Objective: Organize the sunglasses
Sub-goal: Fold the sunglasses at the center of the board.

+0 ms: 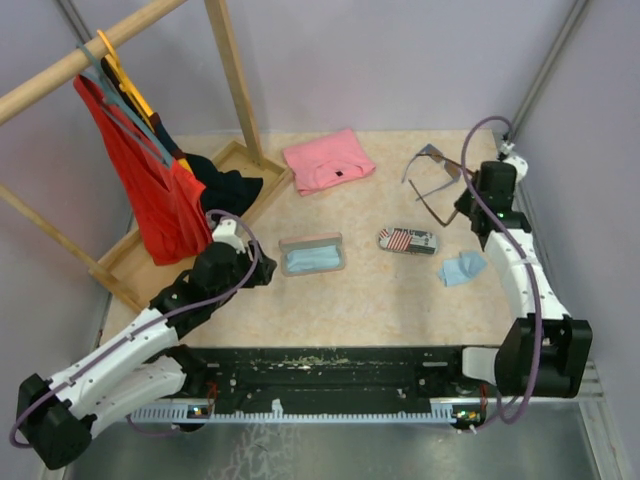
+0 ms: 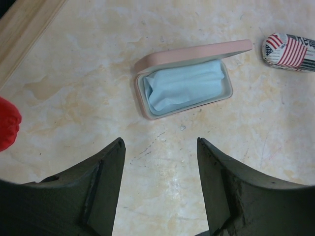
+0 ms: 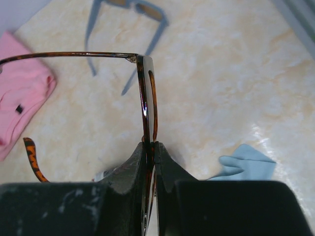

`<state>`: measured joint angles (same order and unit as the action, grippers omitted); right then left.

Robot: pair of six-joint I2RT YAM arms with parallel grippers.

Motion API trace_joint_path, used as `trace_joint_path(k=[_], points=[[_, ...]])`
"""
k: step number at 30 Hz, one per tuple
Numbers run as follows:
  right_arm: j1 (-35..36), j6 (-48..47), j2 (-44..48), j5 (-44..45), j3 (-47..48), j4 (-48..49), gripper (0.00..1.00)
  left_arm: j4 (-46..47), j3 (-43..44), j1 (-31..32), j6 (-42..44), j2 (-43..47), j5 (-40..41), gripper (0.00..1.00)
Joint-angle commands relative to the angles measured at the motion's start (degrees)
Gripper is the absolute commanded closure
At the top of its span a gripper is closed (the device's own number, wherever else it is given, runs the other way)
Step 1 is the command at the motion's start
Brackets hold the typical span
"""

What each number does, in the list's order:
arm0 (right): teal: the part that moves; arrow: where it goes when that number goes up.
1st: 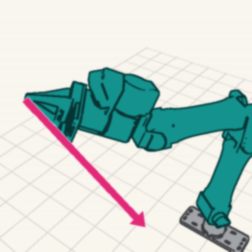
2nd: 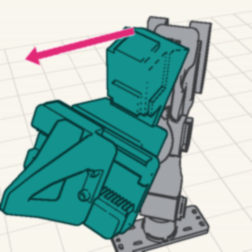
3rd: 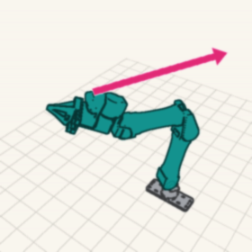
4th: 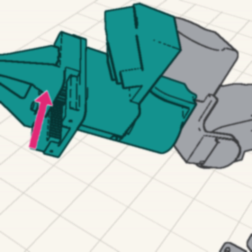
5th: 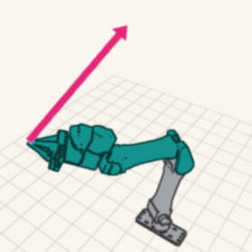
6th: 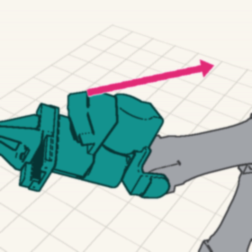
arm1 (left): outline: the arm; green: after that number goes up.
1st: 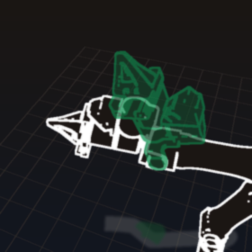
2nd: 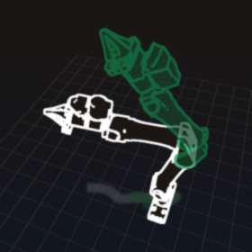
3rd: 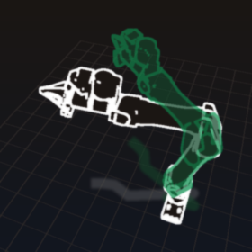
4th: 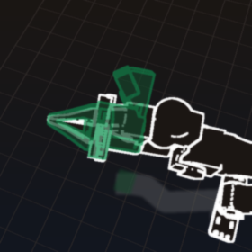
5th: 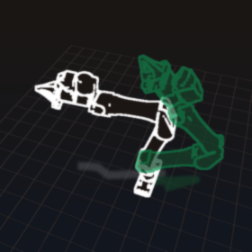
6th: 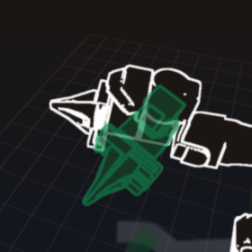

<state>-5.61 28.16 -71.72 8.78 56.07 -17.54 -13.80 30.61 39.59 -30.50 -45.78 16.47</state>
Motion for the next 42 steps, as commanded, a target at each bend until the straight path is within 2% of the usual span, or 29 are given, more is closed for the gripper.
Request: trace_joint_path(k=[1, 4, 8, 17, 21, 27, 32, 42], points=[[9.17, -1.93, 3.33, 0.09, 5.82, -2.97, 1.00, -1.89, 6.07, 0.42, 3.59, -3.16, -3.19, 0.35], [17.51, -0.08, 5.19, 3.97, 5.41, -3.96, 1.00, -3.24, 10.02, 4.80, 3.25, -8.11, 0.46, 0.36], [27.10, 1.87, 7.27, 8.72, 5.12, -5.95, 1.00, -3.07, 14.59, 16.48, 1.18, -14.68, 8.82, 0.35], [39.40, 7.11, 13.77, 11.50, -0.33, -8.10, 1.00, 4.65, 21.46, 23.63, -1.72, -26.20, 9.26, 0.35], [40.69, 7.85, 16.59, 11.57, -2.12, -9.00, 1.00, 5.44, 24.24, 24.88, -2.63, -30.82, 10.75, 0.39], [40.76, 7.49, 19.10, 12.22, -3.11, -10.96, 1.00, 6.91, 28.70, 25.32, -3.23, -34.66, 10.93, 0.67], [40.76, 7.76, 20.04, 10.97, -3.87, -11.17, 1.00, 7.94, 31.25, 25.47, -1.12, -36.31, 10.95, 0.82], [40.84, 6.94, 19.96, 4.82, -5.98, -9.32, 1.00, 9.09, 32.92, 25.51, 0.02, -37.60, 10.87, 0.86]])
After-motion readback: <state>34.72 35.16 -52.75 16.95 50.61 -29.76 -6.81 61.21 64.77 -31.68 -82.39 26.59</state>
